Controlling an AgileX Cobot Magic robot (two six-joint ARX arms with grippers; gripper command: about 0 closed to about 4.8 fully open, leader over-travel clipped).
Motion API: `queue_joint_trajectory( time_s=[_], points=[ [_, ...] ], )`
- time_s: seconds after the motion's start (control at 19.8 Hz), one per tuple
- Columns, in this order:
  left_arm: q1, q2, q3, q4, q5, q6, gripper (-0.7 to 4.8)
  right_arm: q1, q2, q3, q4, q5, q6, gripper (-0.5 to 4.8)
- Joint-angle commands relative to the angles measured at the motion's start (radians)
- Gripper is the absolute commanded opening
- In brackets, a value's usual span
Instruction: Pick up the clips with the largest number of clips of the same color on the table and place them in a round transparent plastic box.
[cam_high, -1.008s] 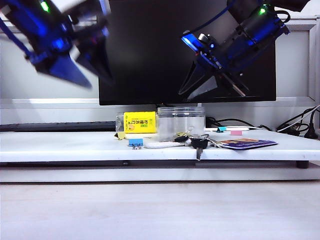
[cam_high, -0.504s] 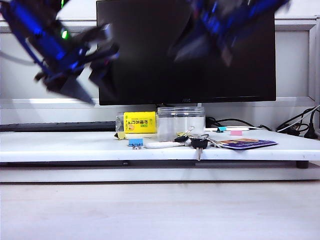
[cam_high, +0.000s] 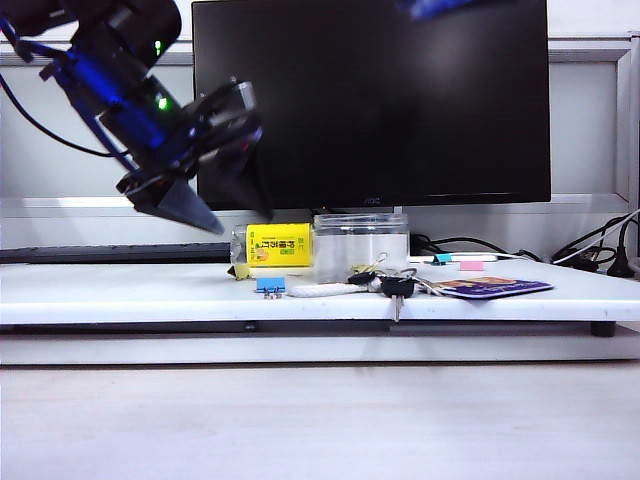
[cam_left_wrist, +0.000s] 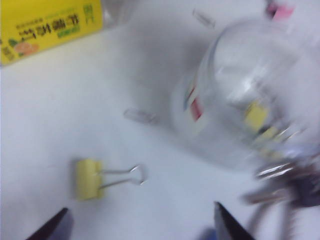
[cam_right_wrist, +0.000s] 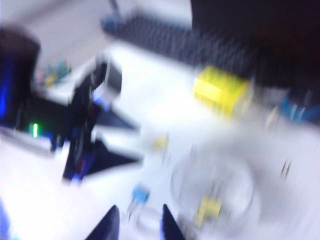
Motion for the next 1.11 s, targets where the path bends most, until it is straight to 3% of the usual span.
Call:
queue_joint_trajectory(
  time_s=[0.05, 0.4, 1.11],
  points=[
    [0.002, 0.011, 0.004, -0.011, -0.008, 0.084, 3.75, 0.001, -0.008, -0.032, -0.017, -0.010, -0.006, 1.12],
    [-0.016, 0.066, 0.004, 0.029, -0.082, 0.076, 3.74, 0.064, -0.009, -0.071, -0.015, -0.010, -0.007, 1.12],
    [-0.040, 0.162, 0.005, 0.145, -0.160, 0.060, 3.36, 0.064, -0.010, -0.073, -0.019, -0.009, -0.007, 1.12]
  ],
)
